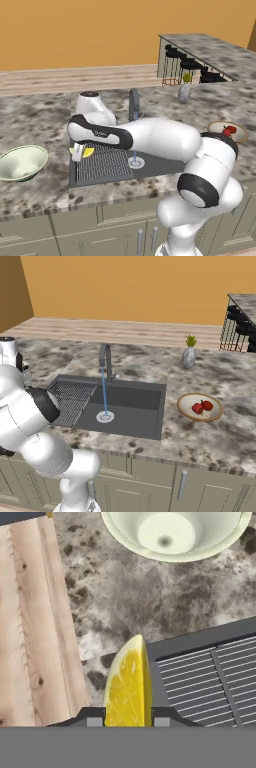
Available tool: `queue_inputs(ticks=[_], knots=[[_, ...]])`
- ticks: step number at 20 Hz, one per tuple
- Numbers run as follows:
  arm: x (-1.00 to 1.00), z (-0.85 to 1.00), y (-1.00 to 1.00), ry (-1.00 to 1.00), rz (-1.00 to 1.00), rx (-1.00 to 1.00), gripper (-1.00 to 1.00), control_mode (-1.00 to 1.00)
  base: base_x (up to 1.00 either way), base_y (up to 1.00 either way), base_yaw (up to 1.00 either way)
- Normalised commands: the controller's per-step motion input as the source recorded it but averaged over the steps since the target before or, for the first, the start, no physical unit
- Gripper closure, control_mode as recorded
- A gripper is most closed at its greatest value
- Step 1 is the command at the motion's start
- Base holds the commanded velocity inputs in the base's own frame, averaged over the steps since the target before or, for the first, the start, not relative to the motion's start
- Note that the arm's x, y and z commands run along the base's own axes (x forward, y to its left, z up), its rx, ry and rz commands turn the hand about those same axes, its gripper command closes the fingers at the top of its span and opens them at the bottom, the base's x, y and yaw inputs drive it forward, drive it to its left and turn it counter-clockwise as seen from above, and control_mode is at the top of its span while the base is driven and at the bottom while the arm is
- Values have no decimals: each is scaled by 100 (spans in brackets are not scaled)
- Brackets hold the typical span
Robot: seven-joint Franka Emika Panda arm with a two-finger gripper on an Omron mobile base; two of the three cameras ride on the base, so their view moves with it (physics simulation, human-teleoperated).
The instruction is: Pick the bell peppers from the sink and place them in one bowl. Place the lemon wedge in the other bowl. Then turn off the sink faucet.
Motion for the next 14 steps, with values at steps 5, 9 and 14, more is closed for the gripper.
queue_inputs(ticks=[5,9,14], knots=[[0,5,36,-6,3,3,100,-100,0,0,0],[0,5,52,0,4,4,100,-100,0,0,0],[0,14,55,0,3,5,100,-100,0,0,0]])
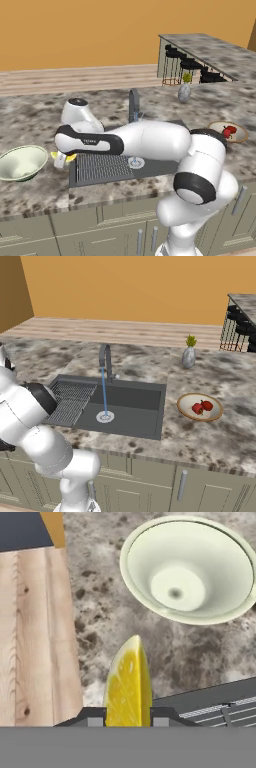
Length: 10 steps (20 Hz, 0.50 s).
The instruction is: Pick the bell peppers from the sink and place them in one bowl. Place the lemon wedge in the other bowl. Then turn off the sink faucet.
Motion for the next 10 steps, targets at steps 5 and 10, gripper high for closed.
queue_inputs(ticks=[5,10], knots=[[0,11,50,-4,0,3,100,-100,0,0,0],[5,2,34,-10,0,0,100,-100,0,0,0]])
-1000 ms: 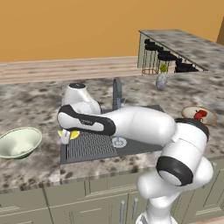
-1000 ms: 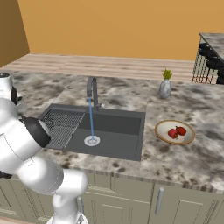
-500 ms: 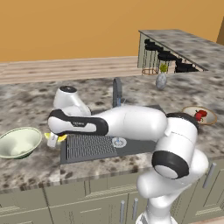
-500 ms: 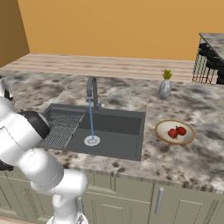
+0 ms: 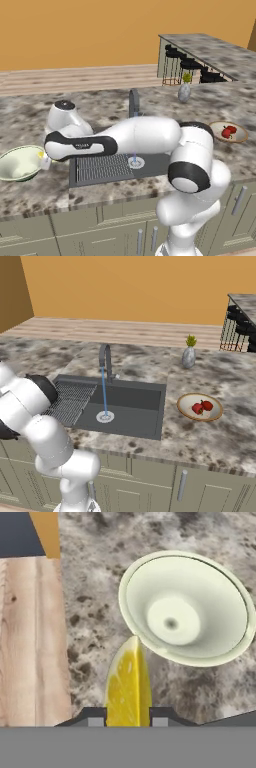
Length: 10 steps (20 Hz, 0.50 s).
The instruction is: Pick the bell peppers from the sink and place them in one bowl. Place the lemon wedge in the other bowl. Then turn off the sink faucet.
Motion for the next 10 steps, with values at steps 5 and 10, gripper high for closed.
queue_inputs(ticks=[5,10], knots=[[30,0,22,-2,-3,0,100,-100,0,0,0],[35,0,12,0,-6,0,100,-100,0,0,0]])
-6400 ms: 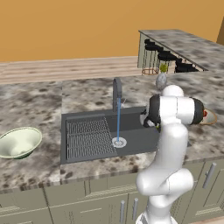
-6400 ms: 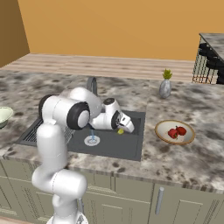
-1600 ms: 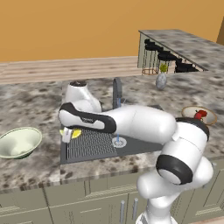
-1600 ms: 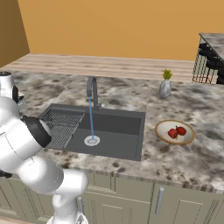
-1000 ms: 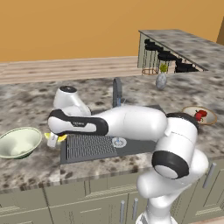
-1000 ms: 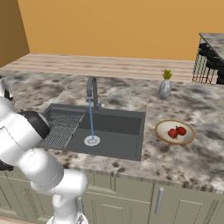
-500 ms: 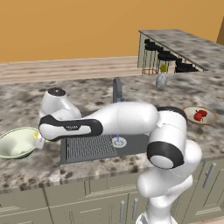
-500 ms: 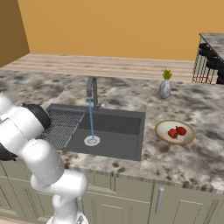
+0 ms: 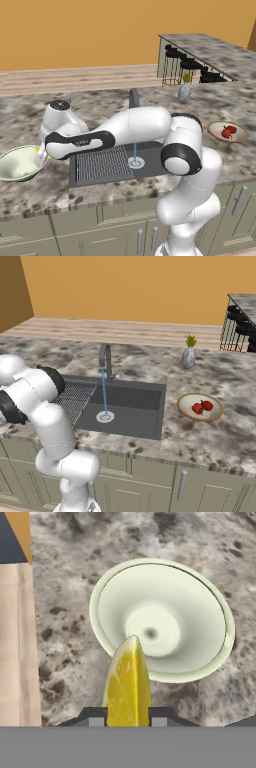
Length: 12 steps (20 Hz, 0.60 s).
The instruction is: Pick the bell peppers from the sink and place them in one bowl. Place the lemon wedge in the other bowl. Then turn off the sink faucet.
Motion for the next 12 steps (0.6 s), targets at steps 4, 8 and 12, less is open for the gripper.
queue_inputs(ticks=[4,8,12], knots=[[19,0,19,0,-10,0,100,-100,0,0,0],[18,0,32,-1,-10,0,100,-100,0,0,0],[22,0,40,-4,-11,0,100,-100,0,0,0]])
